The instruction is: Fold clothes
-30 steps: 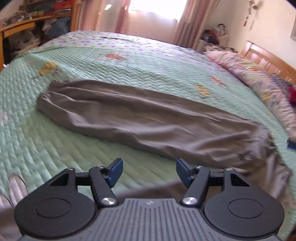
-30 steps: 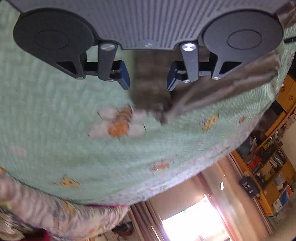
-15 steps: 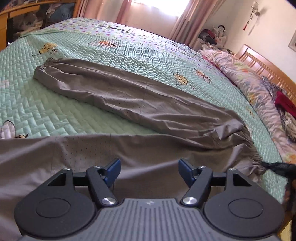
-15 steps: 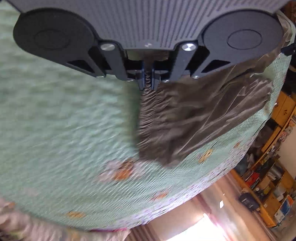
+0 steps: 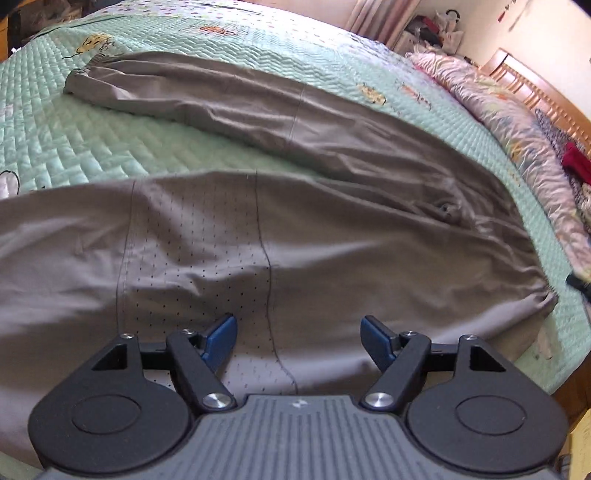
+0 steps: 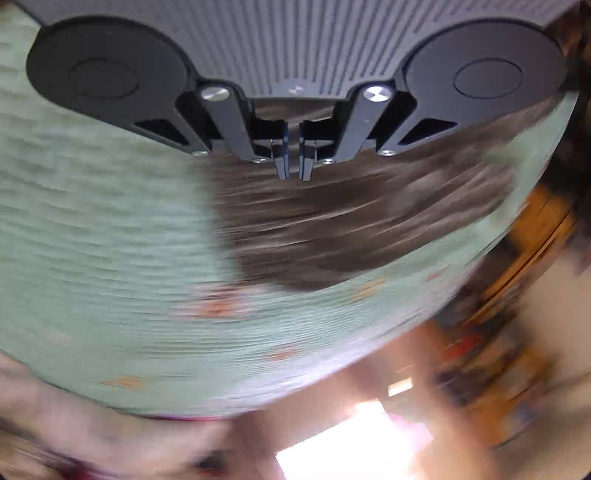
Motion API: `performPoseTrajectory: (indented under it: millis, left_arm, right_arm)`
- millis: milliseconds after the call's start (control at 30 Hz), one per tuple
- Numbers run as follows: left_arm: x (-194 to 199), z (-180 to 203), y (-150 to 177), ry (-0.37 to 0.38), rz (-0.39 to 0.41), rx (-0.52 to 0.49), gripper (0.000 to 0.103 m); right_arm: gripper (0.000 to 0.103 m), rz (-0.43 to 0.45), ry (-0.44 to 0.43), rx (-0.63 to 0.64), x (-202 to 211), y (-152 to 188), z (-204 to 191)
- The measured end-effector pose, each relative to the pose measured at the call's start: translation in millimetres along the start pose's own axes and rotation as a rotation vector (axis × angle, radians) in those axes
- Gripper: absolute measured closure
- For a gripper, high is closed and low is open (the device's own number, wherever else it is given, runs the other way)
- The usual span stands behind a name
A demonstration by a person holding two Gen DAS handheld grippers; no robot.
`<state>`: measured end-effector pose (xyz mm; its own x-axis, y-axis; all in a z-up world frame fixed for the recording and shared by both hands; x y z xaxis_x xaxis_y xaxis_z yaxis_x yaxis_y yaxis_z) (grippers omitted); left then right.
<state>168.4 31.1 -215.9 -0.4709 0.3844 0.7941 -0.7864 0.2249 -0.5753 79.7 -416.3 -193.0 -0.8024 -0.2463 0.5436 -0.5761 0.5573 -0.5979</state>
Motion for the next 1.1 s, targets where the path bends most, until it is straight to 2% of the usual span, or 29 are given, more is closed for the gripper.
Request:
performPoseTrajectory:
  millis: [67,100,200,300,400,500,567,633,800,900,1000,1100]
  left_arm:
    - [0.8,2.3,1.7,-0.002,-0.003,-0.013,0.025]
    - [2.1,3.6,3.5,0.01,-0.009,-0.02,0.023]
    - [9.3,4.0,13.8,0.046,-0.021,-0.018,0.021]
    - [21.9,0.0,24.6,0.058,-0.008,-0.002,0.021]
    - [41.8,-7.9,29.4,0.062,0.045,0.026,0.021]
    - [63.8,-22.7,24.9,-0.037,0.129,0.031,0.021]
    - [74.4,-41.4,22.9,-0.109,0.171,0.071,0.02]
    - [78.7,-63.6,25.5,-0.142,0.177,0.129,0.02]
    - [71.2,-97.1,51.3,-0.109,0.096,0.212,0.021]
    - [82.7,-97.9,59.4,-0.104,0.12,0.187,0.021]
    - [95.9,-97.4,61.7,-0.131,0.151,0.146,0.02]
    - [100.9,-99.2,62.8,-0.098,0.174,0.142,0.019]
  right_arm:
    - [0.091,-0.076,-0.069,0.046,-23.7,16.4,-28.4]
    - [0.09,-0.128,-0.071,0.064,-38.1,26.1,-36.3]
    - [0.091,-0.309,0.037,0.101,-72.3,62.8,-34.9]
    - [0.091,-0.311,0.036,0.093,-55.8,72.6,-32.4]
    - [0.087,-0.314,0.049,0.029,-43.0,68.9,-34.4]
    - [0.087,-0.258,-0.023,0.039,-42.3,64.6,-57.3]
    - [0.087,-0.237,-0.079,0.044,-51.9,63.3,-74.9]
    - [0.082,-0.229,-0.133,0.047,-65.7,64.4,-91.7]
    - [0.08,-0.401,-0.102,0.118,-104.0,114.5,-112.4]
    - [0.079,-0.391,-0.083,0.164,-88.1,122.8,-120.6]
    - [0.079,-0.347,-0.137,0.156,-72.0,118.5,-132.4]
    - [0.078,-0.307,-0.172,0.207,-69.7,122.5,-144.9]
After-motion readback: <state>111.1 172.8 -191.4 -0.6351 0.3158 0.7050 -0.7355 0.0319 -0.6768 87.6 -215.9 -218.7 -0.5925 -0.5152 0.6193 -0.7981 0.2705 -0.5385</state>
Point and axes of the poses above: each gripper's, at about its wrist camera, not at the fingertips, and x roughly against the way its jaws point, z to its right, y to its underside, the point moved 3 cm from there along -x, roughly the way its jaws point, and after that the axes turned 12 degrees about -x, right-handed, at the moved point
